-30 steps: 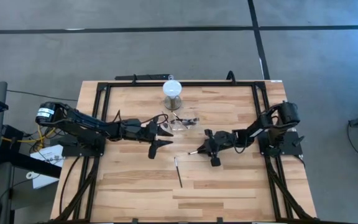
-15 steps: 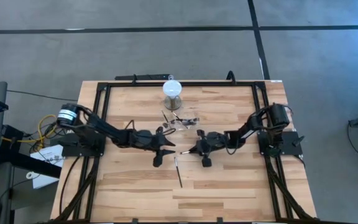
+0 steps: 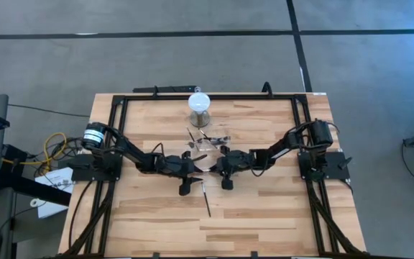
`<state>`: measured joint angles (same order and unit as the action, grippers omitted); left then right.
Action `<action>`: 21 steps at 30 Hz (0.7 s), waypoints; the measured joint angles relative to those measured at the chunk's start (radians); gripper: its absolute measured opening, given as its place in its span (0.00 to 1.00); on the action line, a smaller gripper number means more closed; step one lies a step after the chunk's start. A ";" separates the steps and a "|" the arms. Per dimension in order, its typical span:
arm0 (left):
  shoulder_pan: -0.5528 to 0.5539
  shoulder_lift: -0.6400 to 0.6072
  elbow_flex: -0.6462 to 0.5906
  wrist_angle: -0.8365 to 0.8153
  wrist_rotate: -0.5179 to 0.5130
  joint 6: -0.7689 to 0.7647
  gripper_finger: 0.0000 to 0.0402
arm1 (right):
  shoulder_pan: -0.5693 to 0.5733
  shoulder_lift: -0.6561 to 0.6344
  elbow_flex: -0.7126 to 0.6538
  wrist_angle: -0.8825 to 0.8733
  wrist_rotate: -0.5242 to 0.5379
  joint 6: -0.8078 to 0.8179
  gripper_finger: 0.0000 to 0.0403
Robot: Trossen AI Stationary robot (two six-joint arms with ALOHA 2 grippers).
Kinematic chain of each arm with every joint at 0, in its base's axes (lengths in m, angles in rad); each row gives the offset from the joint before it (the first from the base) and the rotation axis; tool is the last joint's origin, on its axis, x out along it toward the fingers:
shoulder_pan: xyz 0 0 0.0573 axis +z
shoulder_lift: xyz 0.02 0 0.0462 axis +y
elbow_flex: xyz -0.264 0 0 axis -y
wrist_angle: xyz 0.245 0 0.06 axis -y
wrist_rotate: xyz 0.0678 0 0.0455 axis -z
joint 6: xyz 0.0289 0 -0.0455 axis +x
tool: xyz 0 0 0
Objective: Put items in baskets/containers
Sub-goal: Put the black eyeshadow brush into the transparent organizer
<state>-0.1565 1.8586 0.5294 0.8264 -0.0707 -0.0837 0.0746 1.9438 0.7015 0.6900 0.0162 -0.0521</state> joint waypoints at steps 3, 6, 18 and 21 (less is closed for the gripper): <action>-0.001 0.010 0.000 0.007 -0.035 0.000 0.41 | 0.000 0.000 0.003 0.007 0.001 0.000 0.05; 0.000 0.011 0.000 0.007 -0.061 0.008 0.40 | -0.001 0.000 0.004 0.005 0.002 0.001 0.06; -0.018 -0.024 -0.001 0.051 -0.090 0.087 0.37 | -0.003 -0.003 0.006 -0.034 -0.016 0.034 0.05; -0.018 -0.024 -0.001 0.050 -0.085 0.087 0.37 | -0.003 -0.004 0.006 -0.007 -0.016 0.033 0.04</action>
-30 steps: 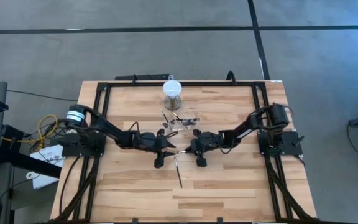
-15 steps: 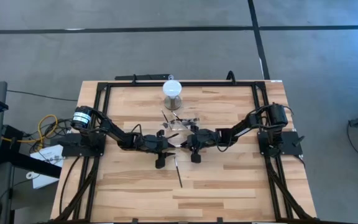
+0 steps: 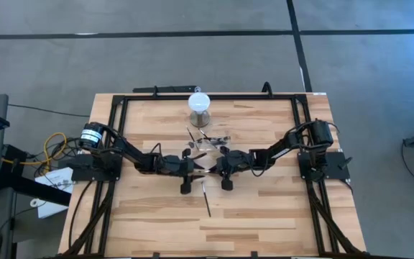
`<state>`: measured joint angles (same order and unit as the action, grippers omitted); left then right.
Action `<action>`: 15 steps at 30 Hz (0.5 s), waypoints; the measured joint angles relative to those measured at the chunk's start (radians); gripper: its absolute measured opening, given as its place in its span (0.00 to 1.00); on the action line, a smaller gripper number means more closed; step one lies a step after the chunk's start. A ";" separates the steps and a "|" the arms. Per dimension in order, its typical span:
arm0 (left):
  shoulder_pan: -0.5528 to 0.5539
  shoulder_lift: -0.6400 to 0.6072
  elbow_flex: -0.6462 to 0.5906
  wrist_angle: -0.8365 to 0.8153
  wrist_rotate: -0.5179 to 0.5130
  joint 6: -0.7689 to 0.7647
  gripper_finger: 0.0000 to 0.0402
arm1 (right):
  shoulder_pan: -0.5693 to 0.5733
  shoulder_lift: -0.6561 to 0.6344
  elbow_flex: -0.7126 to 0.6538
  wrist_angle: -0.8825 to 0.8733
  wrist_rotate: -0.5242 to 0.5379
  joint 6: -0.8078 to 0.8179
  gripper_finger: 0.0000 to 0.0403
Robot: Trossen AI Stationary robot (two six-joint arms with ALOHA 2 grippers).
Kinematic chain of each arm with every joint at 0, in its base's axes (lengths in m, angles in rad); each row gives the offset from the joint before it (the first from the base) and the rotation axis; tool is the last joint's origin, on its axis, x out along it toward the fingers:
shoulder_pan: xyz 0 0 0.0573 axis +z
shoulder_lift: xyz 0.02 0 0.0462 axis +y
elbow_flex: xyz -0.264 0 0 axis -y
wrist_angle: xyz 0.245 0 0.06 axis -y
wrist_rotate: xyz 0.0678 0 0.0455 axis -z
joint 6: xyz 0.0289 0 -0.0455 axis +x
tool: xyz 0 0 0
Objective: Put items in baskets/containers
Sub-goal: Put the black eyeshadow brush into the transparent organizer
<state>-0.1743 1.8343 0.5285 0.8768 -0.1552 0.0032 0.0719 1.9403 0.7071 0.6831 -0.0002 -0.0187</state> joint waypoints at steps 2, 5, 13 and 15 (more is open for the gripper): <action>-0.002 0.000 0.000 0.000 0.003 0.000 0.37 | 0.000 -0.001 0.000 0.009 0.000 -0.005 0.03; -0.001 0.000 0.000 -0.001 0.004 0.000 0.37 | 0.000 -0.001 0.000 0.009 -0.001 -0.005 0.02; -0.001 0.000 0.000 -0.008 0.000 0.000 0.37 | 0.012 -0.001 0.000 0.051 -0.003 -0.008 0.04; -0.001 0.000 0.000 -0.009 -0.002 0.000 0.37 | 0.014 -0.001 0.000 0.058 -0.002 -0.016 0.02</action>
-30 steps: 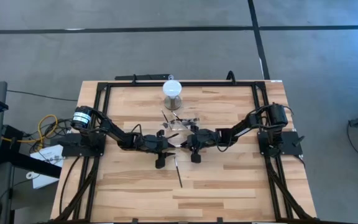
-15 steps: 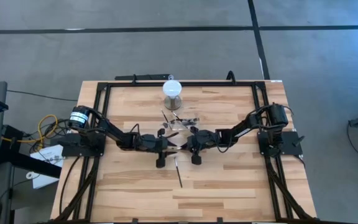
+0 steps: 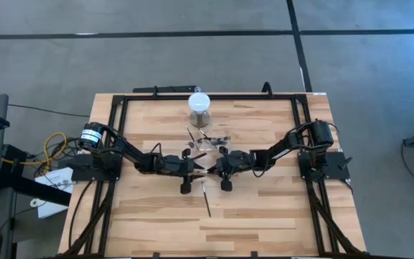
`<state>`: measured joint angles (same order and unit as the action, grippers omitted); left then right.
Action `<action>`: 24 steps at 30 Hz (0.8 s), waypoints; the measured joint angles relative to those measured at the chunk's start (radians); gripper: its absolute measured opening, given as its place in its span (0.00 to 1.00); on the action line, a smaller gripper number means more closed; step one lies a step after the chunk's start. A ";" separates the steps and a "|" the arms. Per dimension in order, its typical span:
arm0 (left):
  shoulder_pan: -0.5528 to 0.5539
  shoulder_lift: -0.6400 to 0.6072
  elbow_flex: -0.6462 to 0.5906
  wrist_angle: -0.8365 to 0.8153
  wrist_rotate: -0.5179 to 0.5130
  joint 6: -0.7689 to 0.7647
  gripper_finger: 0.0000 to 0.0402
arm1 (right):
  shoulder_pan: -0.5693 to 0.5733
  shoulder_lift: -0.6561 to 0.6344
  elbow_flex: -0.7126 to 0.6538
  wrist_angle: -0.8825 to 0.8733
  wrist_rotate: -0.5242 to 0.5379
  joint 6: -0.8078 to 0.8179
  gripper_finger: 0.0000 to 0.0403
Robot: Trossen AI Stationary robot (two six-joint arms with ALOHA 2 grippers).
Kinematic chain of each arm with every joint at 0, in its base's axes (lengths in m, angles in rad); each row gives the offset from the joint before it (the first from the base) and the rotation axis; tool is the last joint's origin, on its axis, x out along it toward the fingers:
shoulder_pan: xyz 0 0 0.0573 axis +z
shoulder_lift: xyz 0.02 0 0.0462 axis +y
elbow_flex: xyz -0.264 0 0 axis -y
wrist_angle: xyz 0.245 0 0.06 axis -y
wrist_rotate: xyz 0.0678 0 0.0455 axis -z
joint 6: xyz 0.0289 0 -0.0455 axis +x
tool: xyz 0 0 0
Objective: Put items in baskets/containers
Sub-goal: Put the black eyeshadow brush into the transparent organizer
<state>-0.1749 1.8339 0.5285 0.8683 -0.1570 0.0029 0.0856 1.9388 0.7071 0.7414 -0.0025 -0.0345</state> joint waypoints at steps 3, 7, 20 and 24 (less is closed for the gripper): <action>0.000 0.000 0.000 -0.001 0.000 0.000 0.37 | 0.002 0.000 0.000 0.000 0.000 0.000 0.02; 0.000 0.000 0.000 -0.006 0.000 0.000 0.37 | 0.002 0.000 0.000 0.002 0.000 0.000 0.05; 0.003 -0.001 0.000 -0.015 0.000 -0.004 0.33 | 0.002 0.000 0.000 0.024 -0.002 0.000 0.05; 0.015 -0.001 0.000 -0.015 0.001 -0.011 0.25 | 0.002 0.000 0.000 0.029 -0.002 0.000 0.03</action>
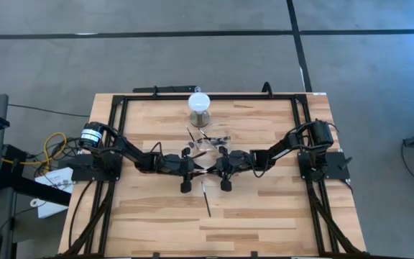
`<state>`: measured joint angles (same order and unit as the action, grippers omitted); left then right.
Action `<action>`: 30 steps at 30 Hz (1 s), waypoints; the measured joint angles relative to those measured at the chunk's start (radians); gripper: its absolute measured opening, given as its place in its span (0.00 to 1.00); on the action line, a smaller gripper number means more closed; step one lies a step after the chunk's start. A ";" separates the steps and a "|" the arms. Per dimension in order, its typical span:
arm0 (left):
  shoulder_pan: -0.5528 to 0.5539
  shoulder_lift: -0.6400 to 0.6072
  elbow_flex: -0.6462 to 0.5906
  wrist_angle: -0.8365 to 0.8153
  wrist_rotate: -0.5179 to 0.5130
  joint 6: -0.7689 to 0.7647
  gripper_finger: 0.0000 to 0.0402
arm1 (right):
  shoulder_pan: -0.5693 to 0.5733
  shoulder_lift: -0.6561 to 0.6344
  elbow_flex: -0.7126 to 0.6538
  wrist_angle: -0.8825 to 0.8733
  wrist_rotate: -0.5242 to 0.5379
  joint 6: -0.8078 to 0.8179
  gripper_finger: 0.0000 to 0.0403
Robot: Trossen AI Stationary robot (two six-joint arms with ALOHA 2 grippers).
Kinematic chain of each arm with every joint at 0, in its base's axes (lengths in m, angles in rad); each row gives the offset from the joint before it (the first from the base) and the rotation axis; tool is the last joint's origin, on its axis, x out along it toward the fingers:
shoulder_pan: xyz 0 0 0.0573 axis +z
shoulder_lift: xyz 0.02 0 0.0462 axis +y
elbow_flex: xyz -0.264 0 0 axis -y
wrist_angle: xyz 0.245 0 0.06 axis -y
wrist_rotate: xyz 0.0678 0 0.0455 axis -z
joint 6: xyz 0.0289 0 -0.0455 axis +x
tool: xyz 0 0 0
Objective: Put items in baskets/containers
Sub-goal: Put the black eyeshadow brush into the transparent organizer
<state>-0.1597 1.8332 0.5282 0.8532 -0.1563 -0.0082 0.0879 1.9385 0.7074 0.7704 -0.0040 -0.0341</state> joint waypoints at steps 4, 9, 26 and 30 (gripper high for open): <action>0.012 0.000 0.000 0.000 0.004 -0.014 0.15 | -0.001 0.000 0.000 0.001 -0.001 0.000 0.02; 0.016 0.000 0.000 0.000 0.010 -0.019 0.05 | 0.002 0.000 0.000 0.000 -0.007 0.001 0.06; 0.016 -0.378 -0.001 -0.517 0.004 0.019 0.03 | 0.004 -0.002 0.000 -0.010 0.030 0.061 0.22; 0.016 -0.592 0.016 -0.728 -0.045 0.087 0.03 | 0.004 -0.002 0.000 -0.012 0.029 0.061 0.28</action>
<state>-0.1436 1.2416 0.5437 0.1252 -0.2010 0.0790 0.0919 1.9369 0.7074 0.7583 0.0254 0.0265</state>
